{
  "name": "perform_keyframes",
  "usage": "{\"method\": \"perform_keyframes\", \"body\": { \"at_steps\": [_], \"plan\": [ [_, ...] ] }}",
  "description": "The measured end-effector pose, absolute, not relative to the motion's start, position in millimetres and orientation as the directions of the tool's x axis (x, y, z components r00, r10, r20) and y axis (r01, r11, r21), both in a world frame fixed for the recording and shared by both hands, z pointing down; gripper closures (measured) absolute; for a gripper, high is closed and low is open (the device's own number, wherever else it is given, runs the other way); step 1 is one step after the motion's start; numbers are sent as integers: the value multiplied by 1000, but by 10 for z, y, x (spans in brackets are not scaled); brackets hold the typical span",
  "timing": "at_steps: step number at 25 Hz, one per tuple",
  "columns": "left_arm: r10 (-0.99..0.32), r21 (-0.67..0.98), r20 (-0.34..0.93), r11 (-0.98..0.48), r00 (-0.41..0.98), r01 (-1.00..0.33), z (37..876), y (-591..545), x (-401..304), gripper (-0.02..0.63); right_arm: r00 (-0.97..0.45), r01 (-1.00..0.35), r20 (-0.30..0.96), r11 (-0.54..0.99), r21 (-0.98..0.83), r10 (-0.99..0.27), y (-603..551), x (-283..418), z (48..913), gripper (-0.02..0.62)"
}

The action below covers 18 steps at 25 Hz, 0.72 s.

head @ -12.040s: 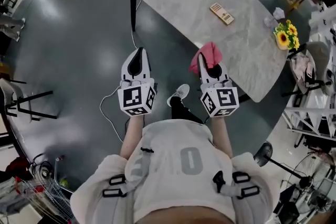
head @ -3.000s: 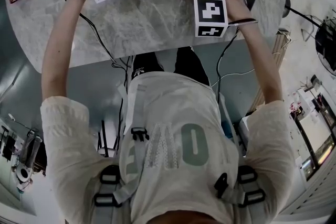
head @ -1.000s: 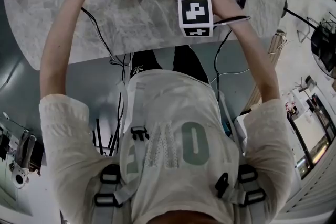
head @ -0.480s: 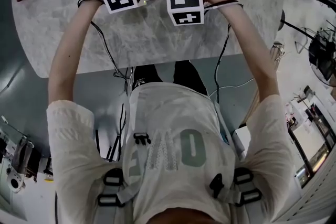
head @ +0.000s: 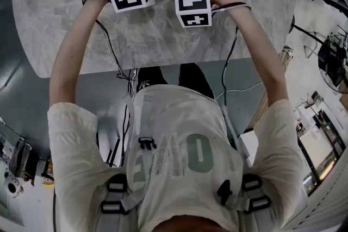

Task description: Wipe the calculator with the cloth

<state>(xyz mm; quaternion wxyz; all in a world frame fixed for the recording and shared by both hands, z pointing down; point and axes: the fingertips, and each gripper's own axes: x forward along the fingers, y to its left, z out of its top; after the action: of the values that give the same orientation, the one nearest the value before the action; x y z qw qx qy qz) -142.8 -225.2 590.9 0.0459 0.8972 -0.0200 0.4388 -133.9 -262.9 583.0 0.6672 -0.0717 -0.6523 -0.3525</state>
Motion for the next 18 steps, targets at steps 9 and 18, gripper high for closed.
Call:
{"method": "perform_keyframes", "body": {
  "at_steps": [9,18],
  "plan": [
    [0,62,785,-995,619,-79,5908,-2257,-1414,282,-113,583,910,715,386,-399,-2421,-1328,5793,543],
    [2,63,778,-995,628,-76,5879,-2251,-1402,281,-117,616,917,697,367,-381,-2026,-1293,5779,543]
  ]
}}
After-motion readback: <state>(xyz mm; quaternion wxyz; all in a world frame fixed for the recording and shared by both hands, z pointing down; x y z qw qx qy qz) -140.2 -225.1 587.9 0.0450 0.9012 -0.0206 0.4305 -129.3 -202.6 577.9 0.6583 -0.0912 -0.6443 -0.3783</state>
